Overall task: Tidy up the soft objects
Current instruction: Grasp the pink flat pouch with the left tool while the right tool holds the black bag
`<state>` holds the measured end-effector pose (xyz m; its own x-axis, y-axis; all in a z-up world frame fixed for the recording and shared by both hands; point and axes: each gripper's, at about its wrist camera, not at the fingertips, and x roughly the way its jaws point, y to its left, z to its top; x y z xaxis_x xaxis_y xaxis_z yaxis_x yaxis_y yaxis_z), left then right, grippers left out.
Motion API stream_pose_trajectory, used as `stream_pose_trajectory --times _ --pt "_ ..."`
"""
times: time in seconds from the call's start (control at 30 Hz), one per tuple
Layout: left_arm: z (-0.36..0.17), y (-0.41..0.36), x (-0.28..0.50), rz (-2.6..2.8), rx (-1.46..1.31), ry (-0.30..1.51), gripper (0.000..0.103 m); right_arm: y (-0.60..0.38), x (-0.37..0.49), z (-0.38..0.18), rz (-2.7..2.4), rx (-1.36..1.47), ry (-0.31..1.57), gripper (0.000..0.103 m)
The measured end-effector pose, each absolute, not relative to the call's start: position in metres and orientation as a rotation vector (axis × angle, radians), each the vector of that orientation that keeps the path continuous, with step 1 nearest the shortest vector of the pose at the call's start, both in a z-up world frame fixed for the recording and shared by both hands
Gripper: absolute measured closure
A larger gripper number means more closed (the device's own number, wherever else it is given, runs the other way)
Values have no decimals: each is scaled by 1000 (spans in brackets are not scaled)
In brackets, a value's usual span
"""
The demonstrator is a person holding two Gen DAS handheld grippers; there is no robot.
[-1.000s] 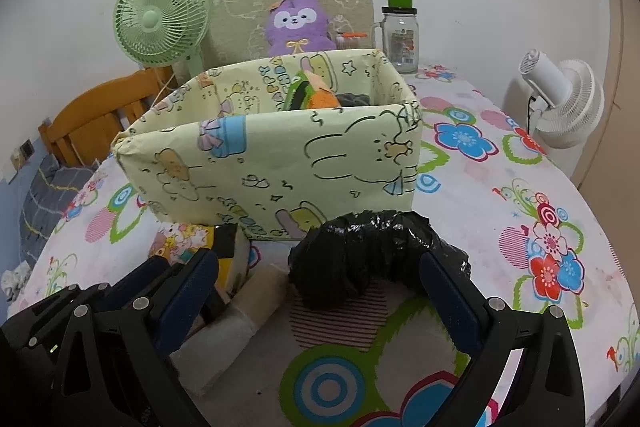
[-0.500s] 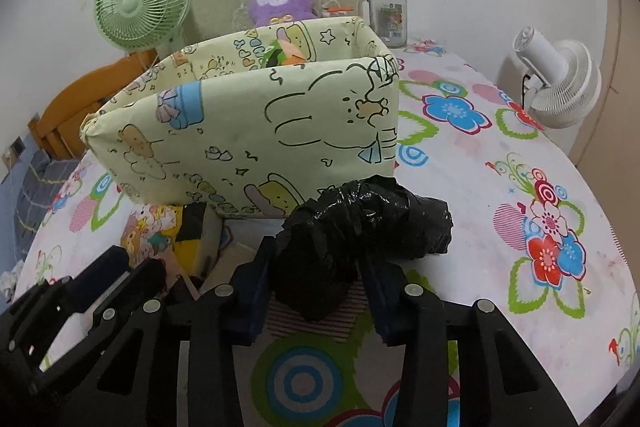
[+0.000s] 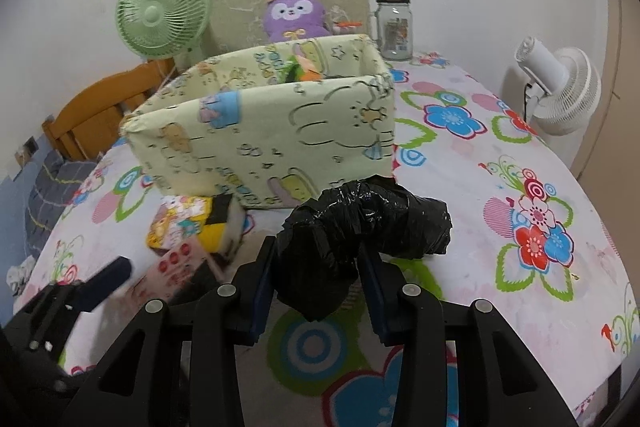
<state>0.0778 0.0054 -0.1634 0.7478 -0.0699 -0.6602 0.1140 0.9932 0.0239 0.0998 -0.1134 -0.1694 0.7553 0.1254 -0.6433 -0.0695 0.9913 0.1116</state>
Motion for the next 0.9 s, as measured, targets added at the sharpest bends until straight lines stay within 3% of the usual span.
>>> stream_pose_trajectory --times 0.27,0.4,0.43,0.53,0.7,0.9 --pt "-175 8 73 -72 71 763 41 -106 88 -169 139 73 702 60" --pt "-174 5 73 -82 72 759 56 -103 86 -170 148 69 705 60" --pt "-174 4 72 -78 78 755 68 -103 85 -170 149 67 705 60" --pt "-173 3 73 -96 67 759 84 -102 84 -169 149 65 702 60" --pt "-170 0 71 -121 66 747 96 -101 82 -167 153 63 697 60" --pt "-158 -4 67 -125 53 720 96 -102 79 -160 155 67 681 60"
